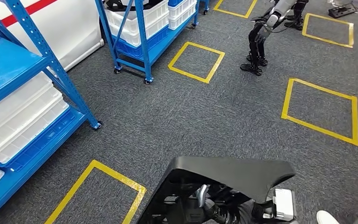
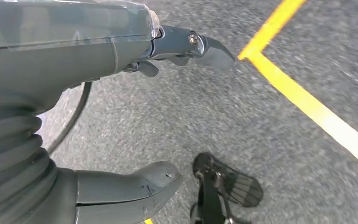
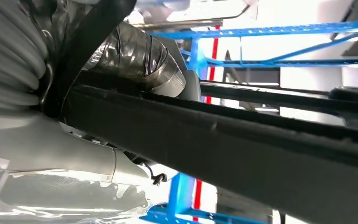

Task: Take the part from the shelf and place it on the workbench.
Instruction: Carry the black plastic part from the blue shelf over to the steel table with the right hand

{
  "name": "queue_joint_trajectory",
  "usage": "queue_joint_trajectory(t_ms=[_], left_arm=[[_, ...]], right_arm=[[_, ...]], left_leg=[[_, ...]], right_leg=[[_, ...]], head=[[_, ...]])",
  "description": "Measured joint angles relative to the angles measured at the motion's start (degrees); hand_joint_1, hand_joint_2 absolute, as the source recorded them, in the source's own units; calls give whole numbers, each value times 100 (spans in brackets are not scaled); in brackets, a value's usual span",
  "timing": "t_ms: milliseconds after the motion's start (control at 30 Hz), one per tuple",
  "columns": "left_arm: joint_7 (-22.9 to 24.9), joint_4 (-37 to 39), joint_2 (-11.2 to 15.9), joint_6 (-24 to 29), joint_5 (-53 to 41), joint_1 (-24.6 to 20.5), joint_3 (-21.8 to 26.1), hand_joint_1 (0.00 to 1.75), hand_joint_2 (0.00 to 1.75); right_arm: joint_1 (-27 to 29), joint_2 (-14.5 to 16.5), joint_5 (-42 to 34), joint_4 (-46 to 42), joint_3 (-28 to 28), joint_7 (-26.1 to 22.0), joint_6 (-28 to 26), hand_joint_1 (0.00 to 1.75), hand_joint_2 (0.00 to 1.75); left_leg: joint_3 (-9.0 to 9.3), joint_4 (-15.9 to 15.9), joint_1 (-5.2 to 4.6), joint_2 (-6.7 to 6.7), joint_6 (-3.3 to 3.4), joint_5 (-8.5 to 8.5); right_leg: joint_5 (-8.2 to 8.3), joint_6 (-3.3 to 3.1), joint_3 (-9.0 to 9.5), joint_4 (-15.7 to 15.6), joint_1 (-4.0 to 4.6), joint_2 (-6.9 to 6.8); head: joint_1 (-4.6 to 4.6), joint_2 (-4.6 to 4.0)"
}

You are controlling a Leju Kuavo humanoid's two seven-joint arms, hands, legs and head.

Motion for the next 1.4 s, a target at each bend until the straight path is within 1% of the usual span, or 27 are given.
queue_joint_trajectory(t_ms=[33,100,167,200,233,300,367,433,467,500,567,600,633,667,733,800,867,933,1000,1067,1133,1167,1200,1233,1300,1367,1400], left_arm=[[2,0,-3,-2,-12,3,2,0,175],[26,0,-10,5,-39,24,5,0,175],[67,0,-14,26,-69,32,5,0,175],[82,0,-16,38,-84,31,5,0,175],[95,0,-19,48,-96,29,5,0,175],[114,0,-24,57,-116,31,5,0,175],[130,0,-27,57,-130,30,5,0,175],[140,0,-31,57,-143,17,5,0,175],[143,0,-34,54,-151,10,5,0,175],[144,0,-38,51,-160,6,5,0,175],[144,0,-44,44,-170,19,5,0,175],[144,0,-45,44,-172,31,5,0,175],[144,0,-48,43,-174,42,5,0,175],[142,1,-51,39,-176,47,5,0,175],[125,1,-57,19,-180,47,5,0,175],[93,1,-64,-5,-180,44,5,0,175],[70,1,-73,-18,-180,41,5,0,175],[65,0,-83,-20,-179,25,6,0,175],[63,0,-97,-18,-180,6,7,0,175],[60,0,-104,-14,-182,16,9,0,175],[53,0,-105,-11,-185,45,18,0,175],[39,0,-105,-11,-188,49,23,0,175],[17,0,-105,-12,-193,47,28,0,175],[-14,0,-105,-15,-200,40,32,0,175],[-69,0,-108,-31,-211,29,38,0,175],[-102,0,-111,-45,-213,27,42,0,175],[-112,0,-112,-48,-213,24,44,0,175]], right_arm=[[-28,0,-24,54,21,21,-9,173,175],[-46,-4,-84,137,51,34,-37,173,175],[-12,-18,-151,183,62,33,-45,173,175],[13,-27,-174,192,62,32,-39,173,175],[39,-33,-180,196,62,29,-34,173,175],[90,-37,-119,190,65,10,-51,173,175],[142,-28,-22,170,71,-19,-81,173,175],[191,-16,29,144,80,-36,-98,173,175],[205,-11,41,127,83,-44,-118,173,175],[211,5,48,109,85,-60,-146,173,175],[208,52,49,69,86,-97,-198,173,175],[209,80,47,52,86,-108,-213,173,175],[212,96,46,35,86,-112,-226,173,175],[215,108,44,21,85,-113,-240,173,175],[216,134,36,-20,77,-126,-276,173,175],[202,186,10,-94,49,-167,-309,173,175],[184,245,-24,-195,4,-213,-348,173,175],[178,289,-40,-310,-59,-256,-386,173,175],[166,328,-45,-431,-132,-315,-407,173,175],[134,379,-50,-526,-184,-356,-422,173,175],[118,435,-46,-590,-215,-379,-438,173,175],[119,459,-40,-618,-231,-396,-446,173,175],[119,477,-32,-645,-249,-414,-456,173,175],[118,492,-23,-673,-273,-431,-466,173,175],[109,508,-15,-729,-329,-453,-477,173,175],[99,520,-14,-777,-382,-468,-479,173,175],[97,523,-14,-791,-408,-472,-479,173,175]], left_leg=[[3,-7,-19,74,14,5],[-7,-1,-44,237,23,2],[-12,5,-53,389,19,-9],[-6,9,-52,454,10,-19],[8,17,-54,514,-7,-35],[36,38,-80,620,-64,-77],[59,50,-98,725,-125,-111],[81,75,-84,787,-183,-161],[60,156,-72,705,-208,-238],[-20,358,-56,563,-231,-380],[-351,1092,-34,251,-256,-773],[-544,1494,-30,184,-264,-930],[-676,1748,-30,160,-269,-977],[-718,1788,-30,149,-268,-903],[-528,1262,-23,73,-251,-487],[-248,537,-6,-182,-222,-155],[-136,239,-13,-321,-185,-97],[-122,191,-20,-208,-118,-74],[-109,142,-13,-69,-34,-29],[-107,125,-30,86,15,-16],[-112,128,-51,256,34,-27],[-113,130,-56,336,36,-34],[-108,131,-60,407,34,-42],[-97,131,-63,471,25,-51],[-66,135,-75,582,-9,-76],[-44,140,-83,686,-61,-101],[-35,136,-84,742,-89,-108]], right_leg=[[-180,16,-142,308,0,-177],[-494,49,-466,1008,-34,-318],[-471,72,-517,1170,-62,-360],[-312,74,-354,900,-68,-391],[-134,66,-104,472,-65,-487],[67,10,307,-248,-18,-739],[59,-52,383,-417,32,-806],[78,-105,374,-439,21,-666],[93,-139,380,-459,8,-604],[110,-177,384,-478,-7,-544],[128,-228,378,-487,-7,-415],[130,-237,374,-484,-2,-340],[131,-239,375,-479,3,-258],[131,-238,378,-471,6,-178],[122,-225,385,-441,3,-18],[105,-186,361,-388,6,128],[114,-118,306,-363,-4,262],[142,-42,263,-368,-19,358],[18,5,175,-193,-9,171],[-345,38,-103,423,-7,-162],[-619,68,-416,1098,-23,-304],[-604,75,-454,1191,-32,-334],[-499,74,-390,1085,-38,-361],[-316,60,-204,751,-38,-413],[-45,-2,223,-36,5,-651],[22,-67,411,-414,74,-795],[26,-89,405,-423,99,-760]], head=[[1,0],[1,0],[1,0],[1,0],[0,0],[0,0],[0,0],[-1,0],[-1,0],[-2,0],[-3,0],[-3,0],[-3,0],[-3,0],[-3,0],[-2,0],[-2,0],[-3,0],[-2,0],[-1,0],[-1,0],[-1,0],[-1,0],[-1,0],[-2,0],[-3,0],[-3,0]])
